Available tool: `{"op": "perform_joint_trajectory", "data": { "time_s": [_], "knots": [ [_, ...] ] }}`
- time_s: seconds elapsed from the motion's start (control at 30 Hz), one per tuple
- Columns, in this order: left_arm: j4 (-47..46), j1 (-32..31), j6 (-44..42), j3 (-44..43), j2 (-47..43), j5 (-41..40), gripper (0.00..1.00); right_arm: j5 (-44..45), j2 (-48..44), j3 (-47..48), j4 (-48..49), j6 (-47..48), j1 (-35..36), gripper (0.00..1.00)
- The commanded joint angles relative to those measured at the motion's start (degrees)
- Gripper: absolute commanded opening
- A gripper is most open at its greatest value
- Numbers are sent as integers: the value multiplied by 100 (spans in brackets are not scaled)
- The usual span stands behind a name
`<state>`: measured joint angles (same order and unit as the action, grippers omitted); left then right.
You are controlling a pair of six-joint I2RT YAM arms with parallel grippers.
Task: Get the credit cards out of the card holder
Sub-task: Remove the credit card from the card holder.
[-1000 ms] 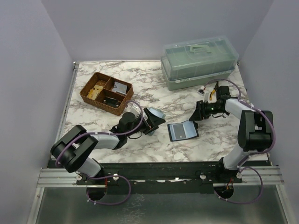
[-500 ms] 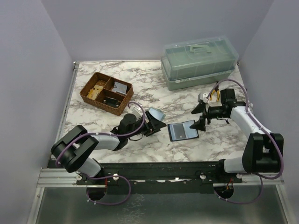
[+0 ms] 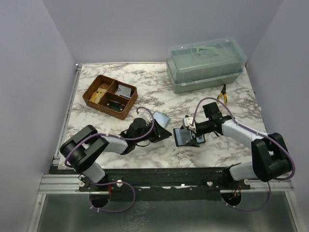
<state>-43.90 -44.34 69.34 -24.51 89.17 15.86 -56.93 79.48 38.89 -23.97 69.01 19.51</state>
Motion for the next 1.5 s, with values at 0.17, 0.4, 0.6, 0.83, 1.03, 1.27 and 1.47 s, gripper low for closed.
{"op": "perform_joint_trajectory", "data": {
  "time_s": [0.17,0.4,0.6,0.83,1.03,1.27,1.47],
  "knots": [
    [-22,-110,16,-576,780,-12,37,970,81,-298,890,-685,40,99],
    [-13,-200,-21,-602,1143,-119,39,1388,213,-466,1112,-714,329,99],
    [-13,-244,-148,-683,1261,-177,31,1841,-19,-646,1608,-863,478,99],
    [-13,-245,-175,-701,1283,-131,31,1786,-169,-558,1511,-932,475,91],
    [-14,-264,-234,-819,1233,-54,31,1799,-221,-554,1496,-953,479,89],
    [-22,-279,-180,-974,1194,13,31,1888,-299,-541,1490,-960,475,84],
    [-162,-319,5,-1130,1377,64,33,1878,-343,-528,1474,-990,470,80]
  ]
}}
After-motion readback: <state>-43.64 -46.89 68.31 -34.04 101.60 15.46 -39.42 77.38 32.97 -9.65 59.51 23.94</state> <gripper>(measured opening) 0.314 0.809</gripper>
